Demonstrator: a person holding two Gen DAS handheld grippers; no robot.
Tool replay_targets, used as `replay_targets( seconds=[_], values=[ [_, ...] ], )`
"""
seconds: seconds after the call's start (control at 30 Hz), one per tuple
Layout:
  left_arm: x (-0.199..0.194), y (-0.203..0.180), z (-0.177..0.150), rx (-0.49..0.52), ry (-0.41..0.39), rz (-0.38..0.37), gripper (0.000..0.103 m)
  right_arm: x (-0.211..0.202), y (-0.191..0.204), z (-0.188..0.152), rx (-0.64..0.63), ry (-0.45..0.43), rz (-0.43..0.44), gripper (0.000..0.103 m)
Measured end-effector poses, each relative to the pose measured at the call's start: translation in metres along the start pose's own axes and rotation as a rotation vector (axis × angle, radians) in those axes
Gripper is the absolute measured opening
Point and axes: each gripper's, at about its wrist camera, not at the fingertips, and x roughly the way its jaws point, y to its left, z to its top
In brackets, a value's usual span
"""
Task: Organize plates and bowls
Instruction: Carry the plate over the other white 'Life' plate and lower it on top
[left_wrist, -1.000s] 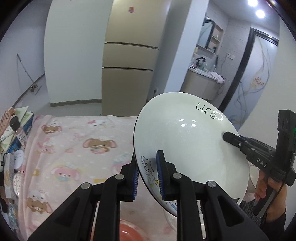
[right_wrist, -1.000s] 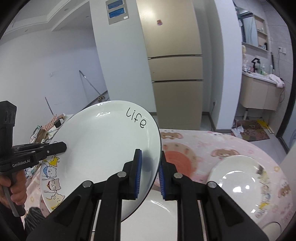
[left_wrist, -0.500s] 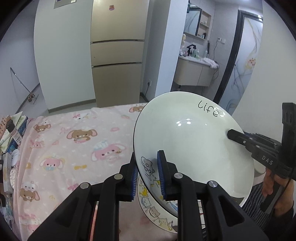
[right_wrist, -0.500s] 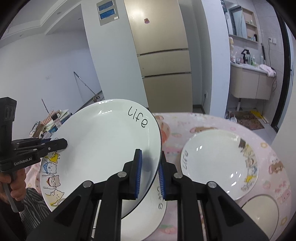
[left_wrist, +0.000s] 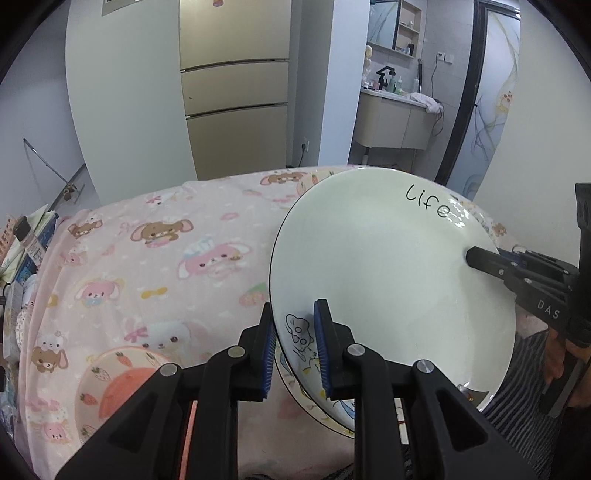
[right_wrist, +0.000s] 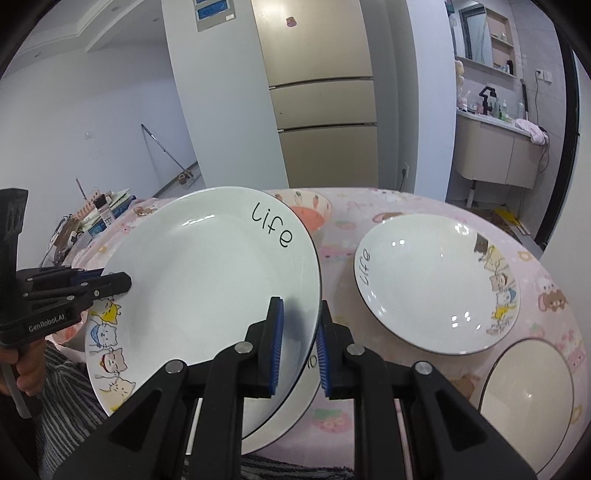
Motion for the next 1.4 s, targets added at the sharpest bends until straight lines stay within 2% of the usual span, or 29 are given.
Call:
replay_targets(
  seconds=[0.27, 0.77, 0.97, 1.2, 1.27, 1.33, 1.4],
  values=[
    [0.022, 0.004, -0.017, -0.015, 0.048, -0.017, 0.021, 0.013, -0.001, -0.011, 0.009, 0.04, 0.004, 0.015],
    [0.038, 0.005, -0.022, -0.001, 0.089, 0.035, 0.02, 0.03, -0.001, -0.02, 0.021, 0.107, 0.017, 0.015],
    [0.041, 0.0, -0.025, 0.023, 0.1, 0.075, 0.02, 0.031, 0.003, -0.021, -0.005, 0.113, 0.001, 0.015],
    [0.041, 0.001, -0.026, 0.03, 0.098, 0.079, 0.02, 0.028, 0.003, -0.023, -0.016, 0.114, -0.001, 0.015],
    [0.041, 0.0, -0.026, 0.039, 0.095, 0.08, 0.02, 0.025, 0.005, -0.024, -0.028, 0.108, -0.022, 0.015],
    [0.041, -0.002, -0.027, 0.046, 0.094, 0.084, 0.02, 0.024, 0.011, -0.028, -0.068, 0.109, -0.081, 0.015],
    [0.041, -0.003, -0.027, 0.042, 0.094, 0.08, 0.02, 0.024, 0.014, -0.028, -0.088, 0.11, -0.09, 0.015]
  ],
)
